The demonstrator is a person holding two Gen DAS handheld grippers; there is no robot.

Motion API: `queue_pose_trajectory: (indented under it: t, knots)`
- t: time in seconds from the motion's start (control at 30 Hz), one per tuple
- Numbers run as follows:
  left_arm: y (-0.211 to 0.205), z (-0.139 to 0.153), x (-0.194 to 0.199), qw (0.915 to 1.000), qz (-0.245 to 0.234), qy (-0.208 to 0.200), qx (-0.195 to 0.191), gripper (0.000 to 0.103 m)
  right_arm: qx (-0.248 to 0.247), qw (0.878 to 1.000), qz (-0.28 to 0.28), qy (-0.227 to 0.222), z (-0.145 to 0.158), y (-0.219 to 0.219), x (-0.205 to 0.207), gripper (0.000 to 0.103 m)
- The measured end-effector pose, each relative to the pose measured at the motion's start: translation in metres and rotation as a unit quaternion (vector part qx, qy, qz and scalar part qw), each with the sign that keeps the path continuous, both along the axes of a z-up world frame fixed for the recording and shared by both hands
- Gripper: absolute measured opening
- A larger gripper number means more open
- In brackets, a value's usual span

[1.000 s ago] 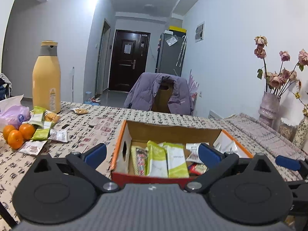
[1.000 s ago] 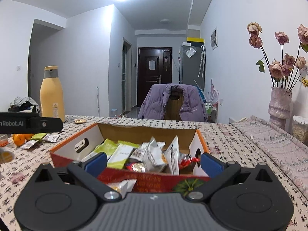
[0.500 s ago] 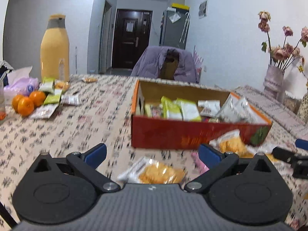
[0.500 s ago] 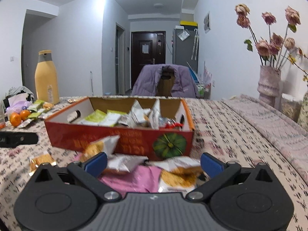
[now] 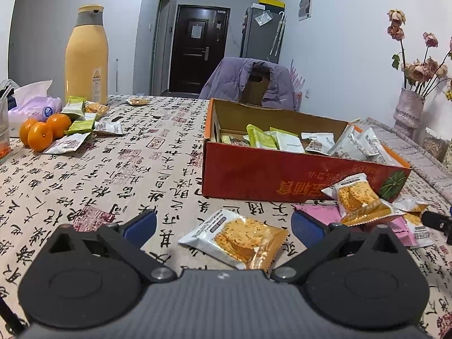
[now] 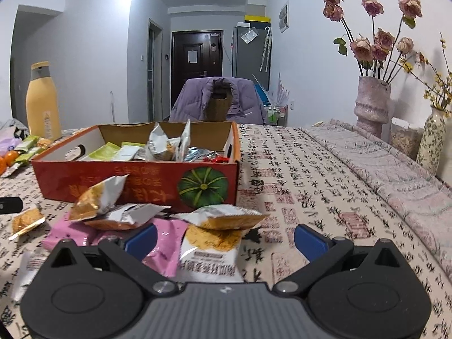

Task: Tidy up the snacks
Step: 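Grasp a white packet with the right gripper while the left gripper grasps the cookie packet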

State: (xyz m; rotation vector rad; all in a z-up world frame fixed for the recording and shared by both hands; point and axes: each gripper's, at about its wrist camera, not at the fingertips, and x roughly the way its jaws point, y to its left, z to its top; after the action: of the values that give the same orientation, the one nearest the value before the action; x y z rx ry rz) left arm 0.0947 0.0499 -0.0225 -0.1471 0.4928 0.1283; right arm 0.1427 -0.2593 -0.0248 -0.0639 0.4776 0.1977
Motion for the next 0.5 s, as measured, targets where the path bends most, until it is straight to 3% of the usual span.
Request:
queue_pose_trajectory:
  t: [0.17,0.37,0.5]
  knots:
    - [0.004,-0.004,0.007,0.9999,0.000,0.006,-0.009,0.103,-0.030,0.999,0.017,-0.001,0.007,0.002,0.019,0.103]
    - [0.004,-0.006,0.005,0.9999,-0.001,0.006,-0.014,0.103,-0.047,0.997,0.046,0.038,0.007,0.004,0.057,0.103]
    - [0.004,-0.007,0.007,0.9997,-0.002,0.014,-0.018,0.103,-0.029,0.995,0.063,0.075,0.000,0.003,0.077,0.091]
